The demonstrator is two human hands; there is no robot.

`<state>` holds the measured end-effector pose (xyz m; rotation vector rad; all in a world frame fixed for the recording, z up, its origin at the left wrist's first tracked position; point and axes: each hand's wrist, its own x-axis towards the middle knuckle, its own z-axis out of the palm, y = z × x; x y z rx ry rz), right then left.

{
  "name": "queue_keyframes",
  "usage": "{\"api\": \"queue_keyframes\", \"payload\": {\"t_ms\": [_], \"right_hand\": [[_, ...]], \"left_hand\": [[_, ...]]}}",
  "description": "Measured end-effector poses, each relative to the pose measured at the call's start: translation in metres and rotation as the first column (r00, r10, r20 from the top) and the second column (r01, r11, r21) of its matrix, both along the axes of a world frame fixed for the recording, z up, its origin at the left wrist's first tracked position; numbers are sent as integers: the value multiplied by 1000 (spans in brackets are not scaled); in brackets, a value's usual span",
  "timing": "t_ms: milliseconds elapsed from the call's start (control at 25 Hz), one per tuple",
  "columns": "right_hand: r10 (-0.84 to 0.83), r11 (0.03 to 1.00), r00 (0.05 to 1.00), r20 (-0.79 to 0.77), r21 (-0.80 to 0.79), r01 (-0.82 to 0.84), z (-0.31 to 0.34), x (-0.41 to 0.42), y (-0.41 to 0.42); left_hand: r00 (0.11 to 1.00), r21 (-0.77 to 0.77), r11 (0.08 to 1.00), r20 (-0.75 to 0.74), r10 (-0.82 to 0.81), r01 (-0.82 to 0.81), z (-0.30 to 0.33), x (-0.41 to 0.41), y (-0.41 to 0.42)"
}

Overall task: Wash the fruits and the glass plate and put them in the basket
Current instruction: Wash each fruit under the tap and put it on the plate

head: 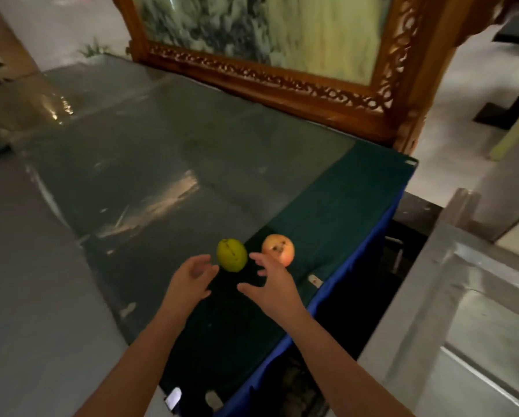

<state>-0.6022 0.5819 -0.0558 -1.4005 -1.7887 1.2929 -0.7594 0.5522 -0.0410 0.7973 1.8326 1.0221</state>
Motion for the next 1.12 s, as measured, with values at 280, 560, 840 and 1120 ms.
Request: {"api": "queue_keyframes", "payload": {"t_ms": [280, 560, 840, 1120], "right_hand": [[-177, 983, 973, 150, 76, 167, -32, -58, 25], [-242, 962, 968, 65, 151, 230, -14, -44, 11], [-303, 931, 947, -102, 181, 317, 29, 101, -33], [-498, 863, 867, -22, 90, 498, 31, 301, -94]], "left_hand": [[996, -6, 999, 79, -53, 53, -36, -20, 48], [974, 62, 998, 224, -43, 30, -9, -3, 33], [872, 156, 920, 296, -390, 359, 45, 103, 7], [572, 224, 727, 486, -660, 649, 21, 302, -15]]}}
